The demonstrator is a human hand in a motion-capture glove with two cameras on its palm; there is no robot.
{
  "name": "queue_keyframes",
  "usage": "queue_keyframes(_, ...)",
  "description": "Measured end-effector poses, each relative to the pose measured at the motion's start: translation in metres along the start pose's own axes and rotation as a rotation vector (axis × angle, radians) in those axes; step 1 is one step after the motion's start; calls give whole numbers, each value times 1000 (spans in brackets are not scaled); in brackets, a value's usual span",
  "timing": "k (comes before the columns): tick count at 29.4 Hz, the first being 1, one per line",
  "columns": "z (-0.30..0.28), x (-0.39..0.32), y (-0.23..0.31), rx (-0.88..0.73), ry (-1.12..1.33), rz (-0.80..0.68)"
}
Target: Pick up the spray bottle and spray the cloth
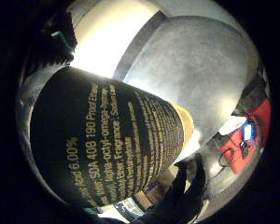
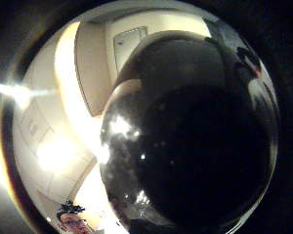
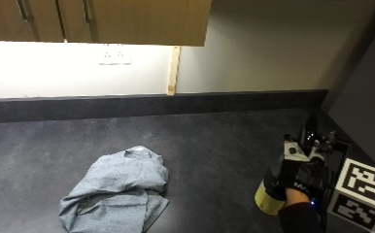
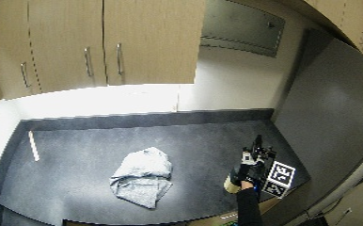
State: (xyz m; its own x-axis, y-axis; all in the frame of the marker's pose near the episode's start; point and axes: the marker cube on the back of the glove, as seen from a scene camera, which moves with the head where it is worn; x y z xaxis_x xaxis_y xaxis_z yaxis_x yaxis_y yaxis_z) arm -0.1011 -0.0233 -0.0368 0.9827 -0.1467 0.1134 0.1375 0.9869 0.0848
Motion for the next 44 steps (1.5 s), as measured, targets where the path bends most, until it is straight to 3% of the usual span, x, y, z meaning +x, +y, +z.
queue_keyframes(8, 13, -21, 8, -56, -14, -50)
queue_keyframes(22, 118, -68, 80, -458, -93, -92)
queue_keyframes(32, 143, -79, 90, -558, -100, -61)
queue_keyframes(37, 160, -74, 87, -654, 27, 62)
queue_keyframes(44, 188, -22, 88, -912, 376, 461)
